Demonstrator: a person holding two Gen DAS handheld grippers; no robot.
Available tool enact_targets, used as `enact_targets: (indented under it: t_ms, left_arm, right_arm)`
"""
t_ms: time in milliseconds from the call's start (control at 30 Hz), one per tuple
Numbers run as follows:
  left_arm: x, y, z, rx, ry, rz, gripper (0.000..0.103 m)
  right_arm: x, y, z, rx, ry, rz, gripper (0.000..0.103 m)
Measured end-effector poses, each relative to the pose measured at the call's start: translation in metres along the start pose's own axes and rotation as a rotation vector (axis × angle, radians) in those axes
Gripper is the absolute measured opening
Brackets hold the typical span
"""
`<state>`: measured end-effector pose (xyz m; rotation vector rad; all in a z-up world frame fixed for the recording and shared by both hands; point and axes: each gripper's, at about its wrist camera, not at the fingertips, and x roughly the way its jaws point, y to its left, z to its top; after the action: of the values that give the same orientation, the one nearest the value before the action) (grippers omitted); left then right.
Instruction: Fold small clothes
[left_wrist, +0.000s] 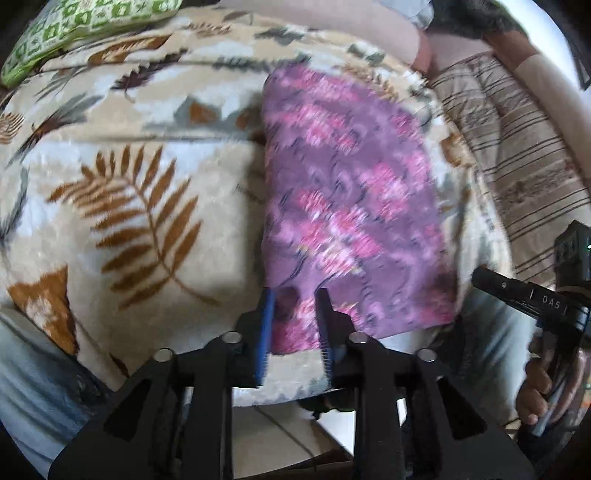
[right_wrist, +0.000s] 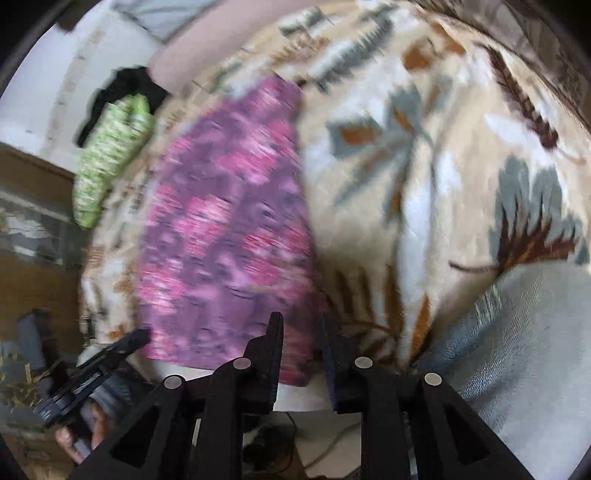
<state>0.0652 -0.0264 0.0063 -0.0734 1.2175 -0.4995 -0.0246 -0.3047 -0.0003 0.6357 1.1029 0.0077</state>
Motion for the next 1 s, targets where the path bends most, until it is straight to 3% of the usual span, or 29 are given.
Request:
enact_targets:
  t_ms: [33, 67, 100, 267, 300, 333, 400, 533, 633, 700, 733, 767, 900, 1000]
  left_arm:
    - [-0.004, 0.002, 0.004, -0.008, -0.013, -0.004, 0.042]
    - [-0.009, 0.004, 0.011, -0.023, -0.038, -0.004, 0.052]
    - [-0.014, 0.009, 0.02, -0.043, -0.067, -0.002, 0.054]
    - [-0.007, 0.023, 0.07, -0.092, -0.067, 0.041, 0.056]
    - [-0.004, 0.026, 0.078, -0.095, -0.066, 0.045, 0.056]
    - [0.001, 0.03, 0.09, -0.104, -0.058, 0.055, 0.056]
    - [0.014, 0.032, 0.112, -0.113, -0.048, 0.058, 0.056]
    - [0.035, 0.038, 0.15, -0.14, -0.029, 0.046, 0.056]
    - [0.067, 0.04, 0.176, -0.187, 0.009, 0.02, 0.055]
    - [0.086, 0.042, 0.185, -0.213, 0.045, -0.011, 0.047]
    - [0.096, 0.043, 0.187, -0.224, 0.066, -0.029, 0.031]
    - [0.098, 0.043, 0.187, -0.231, 0.075, -0.043, 0.025]
    - [0.086, 0.037, 0.183, -0.21, 0.018, -0.041, 0.018]
    - [0.098, 0.041, 0.181, -0.213, 0.03, -0.017, 0.018]
  right_arm:
    - [-0.006, 0.006, 0.003, -0.022, -0.023, -0.004, 0.054]
    - [-0.013, 0.01, 0.006, -0.047, -0.059, -0.007, 0.063]
    - [-0.019, 0.018, 0.013, -0.077, -0.103, -0.012, 0.075]
    - [-0.013, 0.036, 0.063, -0.111, -0.144, -0.021, 0.076]
    - [-0.008, 0.036, 0.078, -0.112, -0.146, -0.037, 0.074]
    - [-0.004, 0.036, 0.092, -0.113, -0.144, -0.043, 0.062]
    - [0.012, 0.035, 0.122, -0.095, -0.117, -0.041, 0.051]
    - [0.049, 0.023, 0.171, -0.043, -0.061, -0.043, 0.049]
    - [0.077, 0.008, 0.193, 0.015, -0.012, -0.008, 0.038]
    - [0.094, 0.001, 0.201, 0.032, 0.014, -0.03, 0.024]
    - [0.101, -0.002, 0.202, 0.033, 0.028, -0.04, 0.014]
    - [0.104, -0.003, 0.202, 0.031, 0.039, -0.022, 0.005]
    - [0.085, -0.004, 0.2, 0.015, -0.03, -0.057, 0.005]
    - [0.112, -0.012, 0.2, 0.024, 0.031, -0.124, 0.005]
